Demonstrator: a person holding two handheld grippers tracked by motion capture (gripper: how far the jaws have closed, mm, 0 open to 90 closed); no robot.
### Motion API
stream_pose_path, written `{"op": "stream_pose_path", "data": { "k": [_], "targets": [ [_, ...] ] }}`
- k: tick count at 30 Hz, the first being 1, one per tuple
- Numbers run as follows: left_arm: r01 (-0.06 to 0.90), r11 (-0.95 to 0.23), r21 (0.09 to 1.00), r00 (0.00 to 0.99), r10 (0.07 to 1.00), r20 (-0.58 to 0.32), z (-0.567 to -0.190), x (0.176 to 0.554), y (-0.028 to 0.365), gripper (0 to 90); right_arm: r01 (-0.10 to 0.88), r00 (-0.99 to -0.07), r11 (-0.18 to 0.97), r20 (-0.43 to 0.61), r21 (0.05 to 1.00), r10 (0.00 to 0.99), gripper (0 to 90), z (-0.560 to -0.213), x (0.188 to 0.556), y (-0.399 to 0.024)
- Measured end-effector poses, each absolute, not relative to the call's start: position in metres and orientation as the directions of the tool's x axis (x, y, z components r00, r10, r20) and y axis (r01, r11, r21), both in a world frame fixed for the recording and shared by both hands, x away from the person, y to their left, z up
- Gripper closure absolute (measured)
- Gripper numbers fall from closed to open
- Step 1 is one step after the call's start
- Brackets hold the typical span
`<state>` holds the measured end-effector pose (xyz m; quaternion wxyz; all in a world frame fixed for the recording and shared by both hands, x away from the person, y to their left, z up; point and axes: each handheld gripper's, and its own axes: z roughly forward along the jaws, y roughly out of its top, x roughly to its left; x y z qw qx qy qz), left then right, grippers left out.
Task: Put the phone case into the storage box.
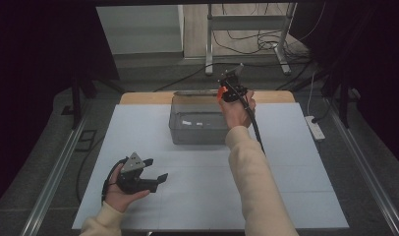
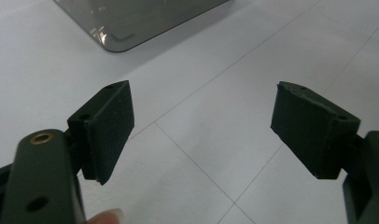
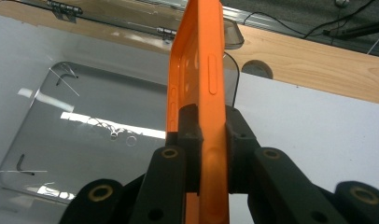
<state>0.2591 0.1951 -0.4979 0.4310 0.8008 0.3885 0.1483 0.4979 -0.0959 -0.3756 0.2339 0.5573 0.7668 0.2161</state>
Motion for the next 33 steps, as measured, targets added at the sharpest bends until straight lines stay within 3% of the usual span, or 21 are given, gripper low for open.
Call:
{"op": "stream_pose_path", "data": {
  "k": [33],
  "targets": [
    [0.494, -0.333, 0.803, 0.656, 0.749, -0.093, -0.498, 0.259, 0.195, 21.3, 0.757, -0.244, 0.27, -0.126, 0.595, 0.961, 80.1, -0.391, 0.5, -0.098]
  ]
}}
